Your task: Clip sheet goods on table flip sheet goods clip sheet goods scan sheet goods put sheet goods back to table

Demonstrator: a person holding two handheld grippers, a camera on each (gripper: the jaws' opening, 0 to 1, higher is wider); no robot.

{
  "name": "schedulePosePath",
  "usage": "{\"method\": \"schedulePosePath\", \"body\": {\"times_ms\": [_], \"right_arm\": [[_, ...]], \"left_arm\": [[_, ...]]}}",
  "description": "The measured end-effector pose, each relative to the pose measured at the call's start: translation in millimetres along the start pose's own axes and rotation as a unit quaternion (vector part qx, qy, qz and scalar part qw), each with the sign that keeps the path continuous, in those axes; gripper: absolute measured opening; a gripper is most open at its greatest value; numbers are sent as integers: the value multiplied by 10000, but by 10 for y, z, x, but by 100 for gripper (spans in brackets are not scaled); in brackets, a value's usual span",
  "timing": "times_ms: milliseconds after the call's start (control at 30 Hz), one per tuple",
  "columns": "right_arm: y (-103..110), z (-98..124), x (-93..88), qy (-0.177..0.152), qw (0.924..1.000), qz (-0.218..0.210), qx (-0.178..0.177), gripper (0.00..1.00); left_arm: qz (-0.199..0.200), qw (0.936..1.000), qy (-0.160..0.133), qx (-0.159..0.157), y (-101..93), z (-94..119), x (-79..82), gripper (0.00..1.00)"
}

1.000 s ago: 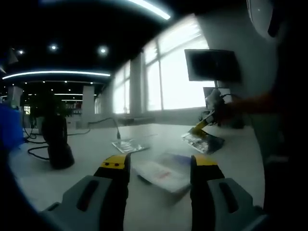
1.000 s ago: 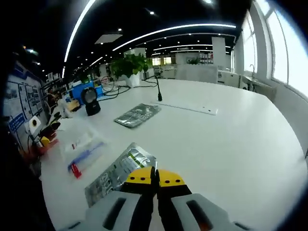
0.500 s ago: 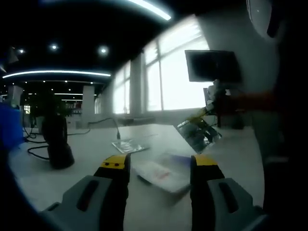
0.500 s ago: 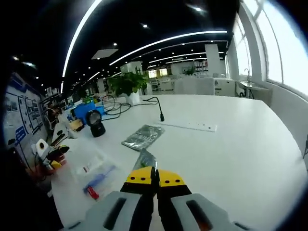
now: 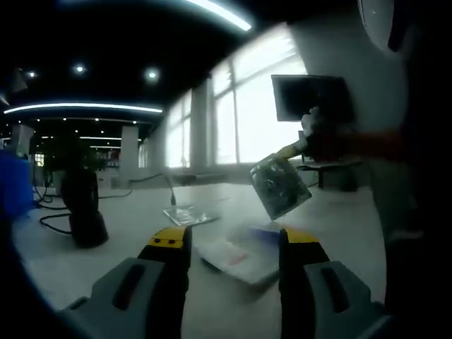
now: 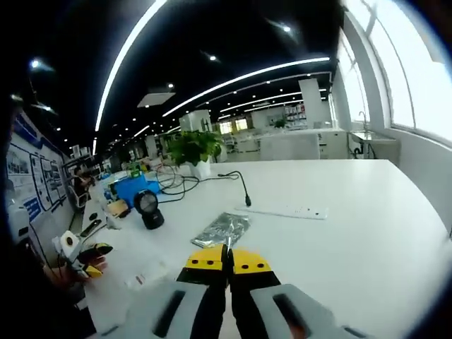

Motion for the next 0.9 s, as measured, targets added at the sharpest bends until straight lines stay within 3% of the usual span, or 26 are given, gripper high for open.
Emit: {"method": "schedulePosePath", "body": {"times_ms": [567, 900], "right_arm": [[176, -330, 373, -538, 9985, -41, 21, 0], [351, -597, 548, -908, 9954, -299, 96, 0]], "left_arm": [[0, 10000, 13, 39, -3, -3, 8, 42], [31, 10000, 35, 45, -5, -3, 4, 41]]}}
Point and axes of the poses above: the point that each gripper's makers call its tool centre point, and the gripper's own axes: z roughly backward along the fingers, y roughly to its left, x roughly out of its top, the point moved 2 cm from there along z, roughly backward along the fingers, and after that the axes turned 7 degrees about -x, right-handed, at the moved point
